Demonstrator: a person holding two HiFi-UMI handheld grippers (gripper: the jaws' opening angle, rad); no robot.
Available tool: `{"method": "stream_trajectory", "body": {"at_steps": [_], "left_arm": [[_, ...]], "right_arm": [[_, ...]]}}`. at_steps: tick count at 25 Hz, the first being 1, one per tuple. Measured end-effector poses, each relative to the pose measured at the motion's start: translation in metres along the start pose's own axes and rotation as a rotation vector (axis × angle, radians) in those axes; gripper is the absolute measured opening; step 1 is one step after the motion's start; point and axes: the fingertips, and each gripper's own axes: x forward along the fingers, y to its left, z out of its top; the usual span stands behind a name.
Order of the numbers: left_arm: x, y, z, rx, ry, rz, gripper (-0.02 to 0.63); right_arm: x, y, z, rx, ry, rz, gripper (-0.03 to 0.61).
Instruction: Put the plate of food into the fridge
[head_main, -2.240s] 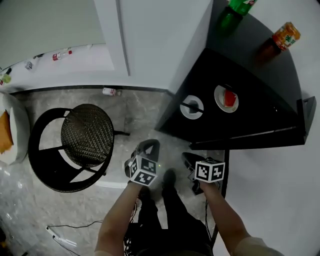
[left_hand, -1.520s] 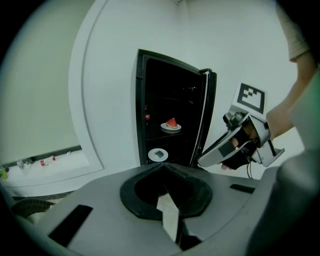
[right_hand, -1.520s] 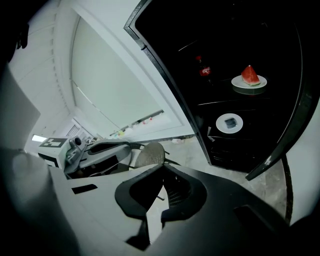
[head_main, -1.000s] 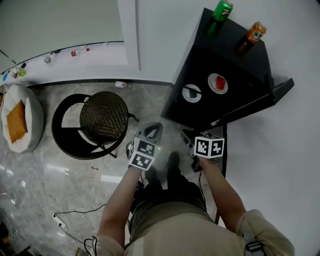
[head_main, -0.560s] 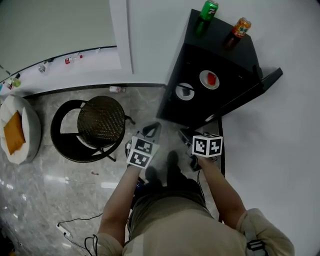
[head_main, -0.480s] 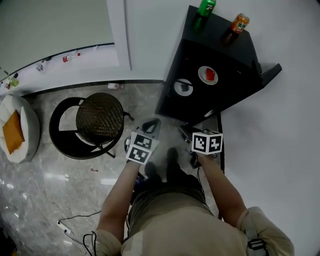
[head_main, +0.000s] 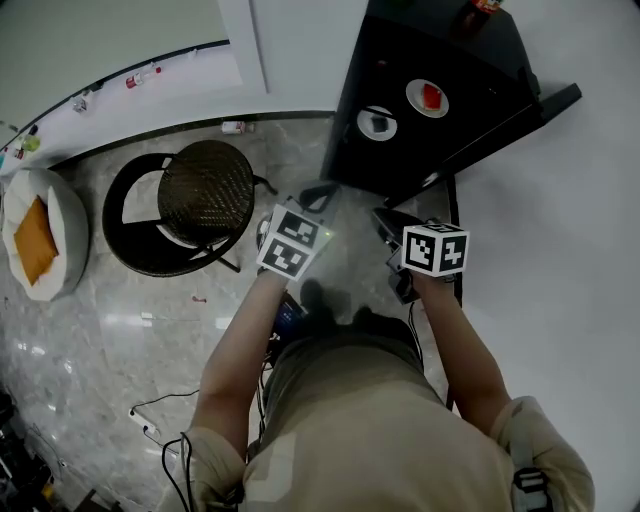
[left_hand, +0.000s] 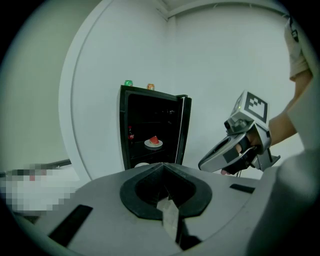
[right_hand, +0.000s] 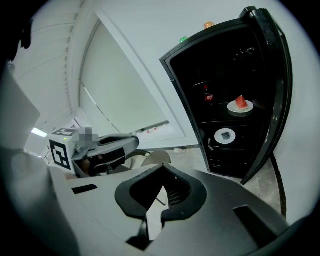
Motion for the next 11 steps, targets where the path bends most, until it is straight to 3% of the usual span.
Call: {"method": "stream_trajectory", "body": {"at_steps": [11], "left_arm": [[0.007, -0.060, 0.009, -0.002, 0.015, 0.017, 0.008]], "right_arm": [[-0.048, -0.016, -0.005, -0.027, -0.022, 0.075, 0.021]]}}
